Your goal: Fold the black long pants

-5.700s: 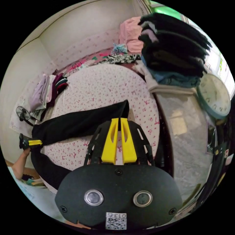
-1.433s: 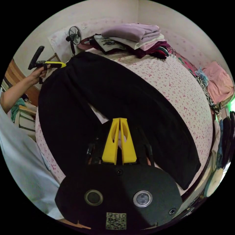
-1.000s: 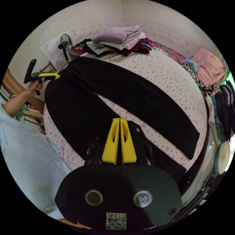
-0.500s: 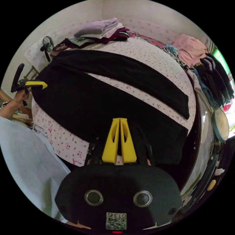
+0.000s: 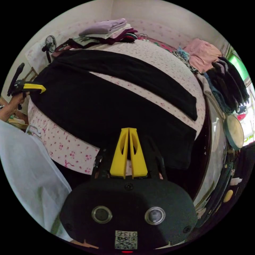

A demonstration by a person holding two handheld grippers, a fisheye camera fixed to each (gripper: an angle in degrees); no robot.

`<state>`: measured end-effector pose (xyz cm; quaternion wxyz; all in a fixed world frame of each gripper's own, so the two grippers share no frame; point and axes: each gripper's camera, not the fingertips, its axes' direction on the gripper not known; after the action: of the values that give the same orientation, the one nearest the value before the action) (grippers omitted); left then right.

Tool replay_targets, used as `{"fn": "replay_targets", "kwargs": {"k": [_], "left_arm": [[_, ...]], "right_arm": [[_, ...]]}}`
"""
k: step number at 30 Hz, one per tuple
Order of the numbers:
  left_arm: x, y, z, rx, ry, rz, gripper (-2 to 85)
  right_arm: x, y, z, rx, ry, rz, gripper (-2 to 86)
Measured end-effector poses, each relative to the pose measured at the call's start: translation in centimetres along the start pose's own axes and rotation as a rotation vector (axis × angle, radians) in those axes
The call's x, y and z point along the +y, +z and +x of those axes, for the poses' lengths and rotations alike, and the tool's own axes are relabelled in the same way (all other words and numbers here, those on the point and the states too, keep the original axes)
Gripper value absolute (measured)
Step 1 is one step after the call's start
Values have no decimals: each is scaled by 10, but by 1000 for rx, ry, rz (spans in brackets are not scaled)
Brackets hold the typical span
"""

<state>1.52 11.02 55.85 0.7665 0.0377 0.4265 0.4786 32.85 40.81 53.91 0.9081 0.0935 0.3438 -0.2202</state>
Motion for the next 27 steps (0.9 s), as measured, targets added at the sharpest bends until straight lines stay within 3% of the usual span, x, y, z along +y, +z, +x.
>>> {"fn": "replay_targets", "kwargs": {"k": [12, 15, 21, 27], "left_arm": [[0, 22, -46, 119, -256, -3, -4], [3, 8, -63, 17, -325, 64, -4], [-9, 12, -92, -118, -367, 14, -3], [-19, 22, -126, 43, -438, -22, -3]], "right_arm": [[19, 32, 30, -45, 104, 18, 1], [8, 33, 20, 106, 73, 11, 1], [-34, 44, -3, 78, 12, 107, 2], [-69, 102, -5, -13, 3, -10, 3]]}}
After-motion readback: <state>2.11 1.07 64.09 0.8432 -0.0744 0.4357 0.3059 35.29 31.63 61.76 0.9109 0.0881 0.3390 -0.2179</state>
